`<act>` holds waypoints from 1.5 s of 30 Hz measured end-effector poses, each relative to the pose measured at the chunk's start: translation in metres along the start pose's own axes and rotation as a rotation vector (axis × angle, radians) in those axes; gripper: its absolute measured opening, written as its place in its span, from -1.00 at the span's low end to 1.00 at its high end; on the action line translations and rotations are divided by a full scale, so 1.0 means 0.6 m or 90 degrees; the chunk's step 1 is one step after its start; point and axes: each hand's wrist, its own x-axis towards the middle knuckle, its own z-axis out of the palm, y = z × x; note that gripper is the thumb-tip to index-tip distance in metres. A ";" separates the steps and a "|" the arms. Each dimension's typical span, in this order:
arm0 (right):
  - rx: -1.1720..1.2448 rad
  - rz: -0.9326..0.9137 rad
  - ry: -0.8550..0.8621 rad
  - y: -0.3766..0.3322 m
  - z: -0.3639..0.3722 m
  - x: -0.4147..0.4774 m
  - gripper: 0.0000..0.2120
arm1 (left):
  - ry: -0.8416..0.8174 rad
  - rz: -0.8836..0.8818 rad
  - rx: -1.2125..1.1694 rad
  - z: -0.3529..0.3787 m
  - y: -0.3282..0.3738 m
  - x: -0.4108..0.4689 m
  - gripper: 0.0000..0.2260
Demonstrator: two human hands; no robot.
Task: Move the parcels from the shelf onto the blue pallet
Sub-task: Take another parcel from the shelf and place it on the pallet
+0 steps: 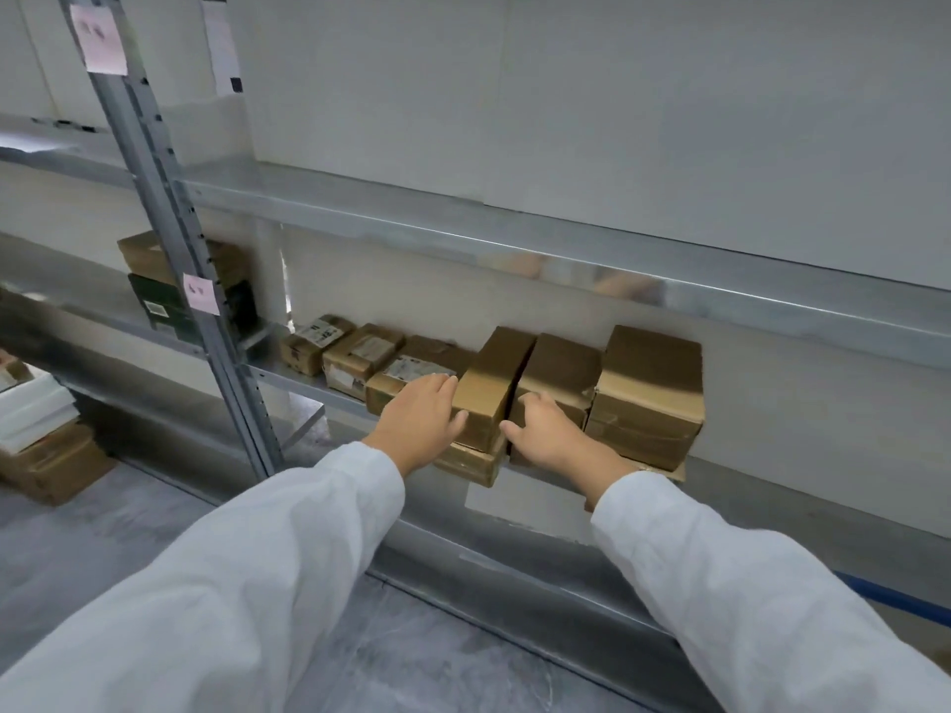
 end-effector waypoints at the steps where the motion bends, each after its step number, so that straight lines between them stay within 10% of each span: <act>1: 0.015 0.019 -0.004 -0.001 0.005 0.012 -0.48 | -0.009 0.007 -0.006 0.008 -0.011 0.014 -0.51; 10: 0.115 0.197 -0.022 -0.034 0.065 0.142 -0.48 | -0.120 0.033 -0.153 0.096 -0.089 0.143 -0.50; 21: 0.328 0.415 0.017 -0.042 0.122 0.237 -0.23 | -0.252 -0.209 -0.557 0.191 -0.110 0.211 -0.39; 45: 0.482 0.338 0.042 -0.131 0.072 0.014 -0.24 | -0.089 -0.171 -0.664 0.039 -0.055 -0.018 -0.56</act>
